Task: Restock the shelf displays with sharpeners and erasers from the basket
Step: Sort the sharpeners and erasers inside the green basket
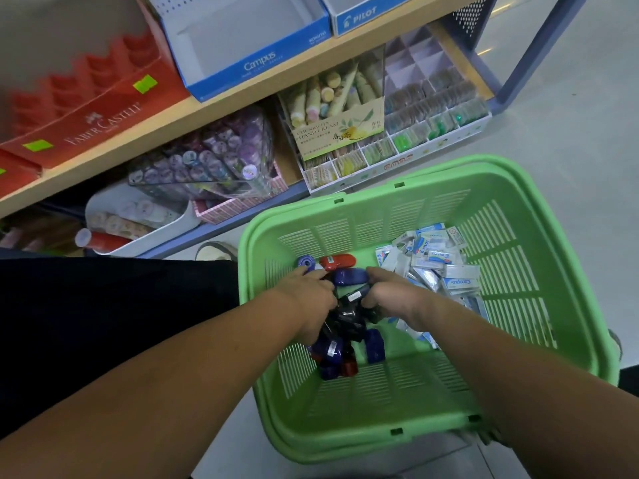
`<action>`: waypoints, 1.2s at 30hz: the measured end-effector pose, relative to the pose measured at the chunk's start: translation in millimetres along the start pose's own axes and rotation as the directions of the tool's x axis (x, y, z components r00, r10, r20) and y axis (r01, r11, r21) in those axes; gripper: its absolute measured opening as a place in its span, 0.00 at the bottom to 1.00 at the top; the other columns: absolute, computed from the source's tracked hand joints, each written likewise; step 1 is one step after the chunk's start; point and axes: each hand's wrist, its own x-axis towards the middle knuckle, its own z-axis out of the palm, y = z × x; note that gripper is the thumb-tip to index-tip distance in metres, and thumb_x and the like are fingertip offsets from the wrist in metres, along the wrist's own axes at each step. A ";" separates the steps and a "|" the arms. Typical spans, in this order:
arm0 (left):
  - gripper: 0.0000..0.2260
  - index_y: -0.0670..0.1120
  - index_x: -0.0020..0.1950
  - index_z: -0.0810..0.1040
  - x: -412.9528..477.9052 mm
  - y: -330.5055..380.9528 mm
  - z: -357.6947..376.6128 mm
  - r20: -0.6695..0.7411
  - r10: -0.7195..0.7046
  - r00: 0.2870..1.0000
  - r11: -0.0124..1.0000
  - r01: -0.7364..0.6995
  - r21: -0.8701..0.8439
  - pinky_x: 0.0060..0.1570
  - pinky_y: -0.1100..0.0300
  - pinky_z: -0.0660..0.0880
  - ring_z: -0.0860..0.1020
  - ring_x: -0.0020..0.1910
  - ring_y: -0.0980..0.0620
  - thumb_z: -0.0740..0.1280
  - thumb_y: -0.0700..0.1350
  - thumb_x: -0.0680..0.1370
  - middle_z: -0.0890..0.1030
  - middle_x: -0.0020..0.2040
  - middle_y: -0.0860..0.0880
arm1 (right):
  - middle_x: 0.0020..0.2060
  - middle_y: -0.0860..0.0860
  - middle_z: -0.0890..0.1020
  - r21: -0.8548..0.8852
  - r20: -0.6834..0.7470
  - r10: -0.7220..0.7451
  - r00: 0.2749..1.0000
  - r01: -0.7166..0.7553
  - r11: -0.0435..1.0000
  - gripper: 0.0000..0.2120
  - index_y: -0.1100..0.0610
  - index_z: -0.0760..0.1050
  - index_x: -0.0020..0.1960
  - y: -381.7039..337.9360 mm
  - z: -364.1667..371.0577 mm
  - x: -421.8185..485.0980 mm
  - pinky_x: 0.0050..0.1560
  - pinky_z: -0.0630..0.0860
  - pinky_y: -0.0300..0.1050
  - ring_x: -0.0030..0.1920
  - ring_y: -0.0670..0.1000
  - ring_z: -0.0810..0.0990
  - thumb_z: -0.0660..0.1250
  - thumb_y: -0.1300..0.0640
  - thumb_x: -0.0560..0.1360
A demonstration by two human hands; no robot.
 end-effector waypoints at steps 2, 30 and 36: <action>0.23 0.53 0.72 0.75 -2.9 -3.2 -0.7 0.039 -0.022 0.999 0.994 0.026 -0.104 0.80 0.41 0.50 0.59 0.79 0.45 0.68 0.50 0.76 0.69 0.75 0.49 | 0.56 0.57 0.83 0.059 0.001 0.013 1.000 -0.013 0.998 0.21 0.40 0.79 0.50 6.6 0.7 8.3 0.58 0.77 0.57 0.58 0.61 0.81 0.66 0.61 0.62; 0.27 0.46 0.78 0.64 49.5 3.8 28.7 -0.250 -0.319 0.914 0.947 0.297 -0.124 0.71 0.44 0.63 0.65 0.70 0.42 0.57 0.60 0.83 0.69 0.71 0.44 | 0.68 0.56 0.69 -0.954 -0.239 -0.399 0.885 -0.137 0.268 0.18 0.56 0.74 0.60 7.4 -36.7 -18.1 0.29 0.63 0.45 0.36 0.55 0.72 0.68 0.69 0.72; 0.22 0.47 0.71 0.71 53.7 7.1 25.1 -0.250 -0.337 0.908 0.923 0.265 -0.280 0.67 0.46 0.67 0.67 0.68 0.44 0.60 0.57 0.82 0.69 0.70 0.45 | 0.56 0.51 0.79 -0.872 -0.183 -0.466 0.866 0.076 0.484 0.10 0.52 0.76 0.60 14.2 -20.7 -13.0 0.44 0.76 0.45 0.49 0.55 0.81 0.65 0.57 0.79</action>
